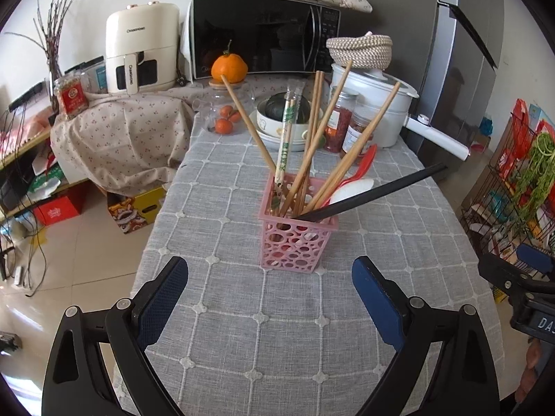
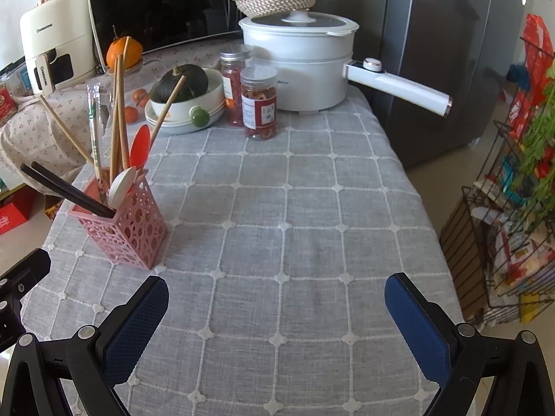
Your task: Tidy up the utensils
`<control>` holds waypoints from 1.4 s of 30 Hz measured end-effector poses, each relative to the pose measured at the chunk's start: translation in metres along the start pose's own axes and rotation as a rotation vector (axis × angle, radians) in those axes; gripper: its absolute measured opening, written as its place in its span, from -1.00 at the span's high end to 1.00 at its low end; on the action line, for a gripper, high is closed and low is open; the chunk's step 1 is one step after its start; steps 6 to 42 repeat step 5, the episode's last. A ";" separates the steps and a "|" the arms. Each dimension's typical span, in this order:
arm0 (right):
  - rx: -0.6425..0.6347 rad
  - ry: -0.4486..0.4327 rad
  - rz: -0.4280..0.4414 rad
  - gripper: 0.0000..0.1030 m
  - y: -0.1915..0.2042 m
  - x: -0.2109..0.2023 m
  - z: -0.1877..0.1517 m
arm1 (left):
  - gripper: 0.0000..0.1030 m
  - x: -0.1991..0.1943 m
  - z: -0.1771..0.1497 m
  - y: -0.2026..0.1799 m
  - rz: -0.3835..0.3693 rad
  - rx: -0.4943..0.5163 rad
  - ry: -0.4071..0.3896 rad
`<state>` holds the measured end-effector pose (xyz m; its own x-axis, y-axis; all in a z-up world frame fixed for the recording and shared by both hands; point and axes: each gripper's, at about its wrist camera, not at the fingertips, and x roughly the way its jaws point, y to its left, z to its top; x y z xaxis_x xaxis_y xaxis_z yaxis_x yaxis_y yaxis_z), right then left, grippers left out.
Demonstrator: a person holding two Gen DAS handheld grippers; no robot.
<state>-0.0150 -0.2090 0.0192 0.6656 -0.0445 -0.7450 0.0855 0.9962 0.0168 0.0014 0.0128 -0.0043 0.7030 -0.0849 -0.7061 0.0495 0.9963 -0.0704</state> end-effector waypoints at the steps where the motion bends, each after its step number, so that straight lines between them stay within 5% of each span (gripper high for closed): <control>1: 0.008 -0.007 0.010 -0.99 -0.002 -0.002 0.001 | -0.88 0.001 0.000 0.001 -0.008 -0.012 0.004; 42: 0.019 -0.019 0.011 -0.99 -0.005 -0.007 0.002 | -0.88 0.001 0.000 -0.007 -0.006 0.018 -0.017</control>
